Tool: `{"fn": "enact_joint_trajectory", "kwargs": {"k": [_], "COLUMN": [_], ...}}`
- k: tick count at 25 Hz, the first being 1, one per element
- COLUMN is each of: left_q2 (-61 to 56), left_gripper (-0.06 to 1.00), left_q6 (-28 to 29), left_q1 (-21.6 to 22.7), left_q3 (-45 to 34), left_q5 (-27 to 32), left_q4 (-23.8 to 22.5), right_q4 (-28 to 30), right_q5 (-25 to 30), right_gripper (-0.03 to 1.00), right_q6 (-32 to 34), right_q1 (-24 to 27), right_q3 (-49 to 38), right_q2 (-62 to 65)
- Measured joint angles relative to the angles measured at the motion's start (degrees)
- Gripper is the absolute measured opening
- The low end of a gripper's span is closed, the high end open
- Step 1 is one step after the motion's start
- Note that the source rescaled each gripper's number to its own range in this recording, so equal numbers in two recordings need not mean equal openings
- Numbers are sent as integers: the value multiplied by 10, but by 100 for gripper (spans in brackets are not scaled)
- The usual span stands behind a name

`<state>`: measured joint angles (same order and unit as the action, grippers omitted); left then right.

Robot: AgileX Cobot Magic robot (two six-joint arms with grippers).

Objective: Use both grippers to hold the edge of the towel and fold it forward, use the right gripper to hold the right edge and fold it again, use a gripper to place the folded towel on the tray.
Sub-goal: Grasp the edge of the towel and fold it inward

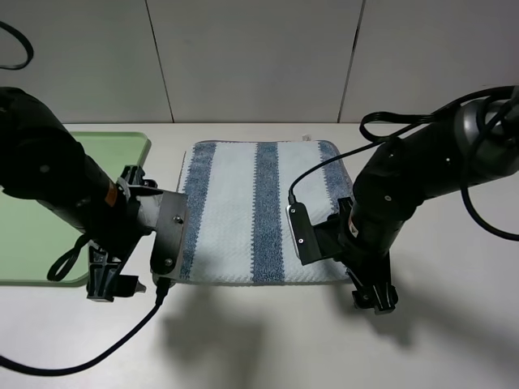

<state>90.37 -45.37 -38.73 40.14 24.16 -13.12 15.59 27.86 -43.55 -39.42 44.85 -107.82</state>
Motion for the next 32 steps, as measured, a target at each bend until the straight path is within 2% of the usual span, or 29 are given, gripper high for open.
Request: {"fn": "enact_joint_trajectory", "kwargs": {"k": [4,13,18,32], "left_q2": [37,109,126,179], "left_gripper": [97,96,95,92], "left_q6": [0,-2,-2,-14], "left_q1": [0,0,0,0], "left_q3": [0,17,49,58], "left_q5": [-7,-62,-62,-50], "left_q4": [14,16,19,26], "right_q4": [-1,-4,-4,-5], "right_q5": [4,6,6,3], "right_gripper": [100,100,100,100], "right_q6": [-2,-2,-2,-4], "right_q1": [0,0,0,0], "right_q3": [3,4,4,4], "right_q2": [-6,-7,-7,-8]}}
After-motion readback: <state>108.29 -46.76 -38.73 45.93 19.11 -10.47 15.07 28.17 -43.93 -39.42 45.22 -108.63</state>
